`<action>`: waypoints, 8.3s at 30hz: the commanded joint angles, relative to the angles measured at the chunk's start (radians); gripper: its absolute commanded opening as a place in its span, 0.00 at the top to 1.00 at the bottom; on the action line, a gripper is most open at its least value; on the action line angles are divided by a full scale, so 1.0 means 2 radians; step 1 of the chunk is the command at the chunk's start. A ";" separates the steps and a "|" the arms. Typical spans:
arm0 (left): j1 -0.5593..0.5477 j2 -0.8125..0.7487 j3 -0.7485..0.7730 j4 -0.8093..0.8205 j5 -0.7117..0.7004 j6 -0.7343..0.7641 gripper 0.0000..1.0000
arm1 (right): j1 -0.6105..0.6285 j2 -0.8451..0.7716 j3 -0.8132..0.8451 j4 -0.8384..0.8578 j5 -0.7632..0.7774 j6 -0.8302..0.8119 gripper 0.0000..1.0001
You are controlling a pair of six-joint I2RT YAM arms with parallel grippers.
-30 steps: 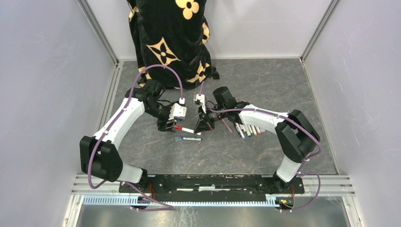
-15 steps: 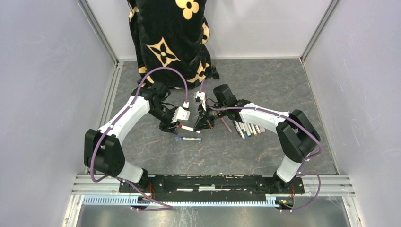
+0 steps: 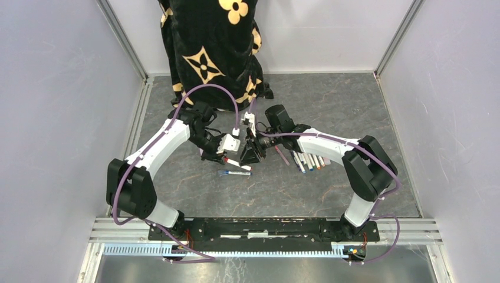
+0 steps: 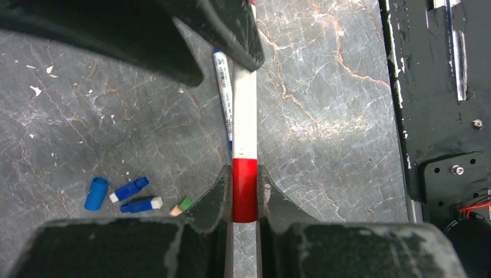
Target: Open the pen caps
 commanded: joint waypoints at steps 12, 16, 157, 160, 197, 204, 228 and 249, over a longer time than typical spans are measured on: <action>-0.010 -0.009 0.031 -0.012 0.018 0.000 0.98 | 0.016 0.065 0.028 0.164 -0.068 0.123 0.54; -0.005 -0.007 0.034 -0.003 -0.002 0.000 0.98 | 0.010 0.053 0.008 0.158 -0.066 0.119 1.00; -0.010 -0.239 -0.122 0.112 -0.114 0.224 0.31 | 0.020 0.047 -0.019 0.292 -0.083 0.380 1.00; -0.011 -0.244 -0.133 0.146 -0.121 0.213 0.42 | 0.020 0.048 -0.024 0.304 -0.086 0.390 1.00; -0.038 -0.215 -0.084 0.120 -0.097 0.133 0.98 | 0.056 0.122 0.089 0.220 -0.039 0.344 1.00; -0.042 -0.205 -0.086 0.121 -0.118 0.136 0.98 | 0.059 0.154 0.149 0.116 -0.002 0.272 1.00; 0.086 -0.219 -0.061 0.010 -0.114 0.197 0.98 | 0.025 -0.057 -0.095 0.078 0.024 0.180 1.00; 0.059 -0.216 -0.058 -0.003 -0.080 0.176 0.98 | 0.058 0.020 -0.003 0.154 -0.003 0.249 0.48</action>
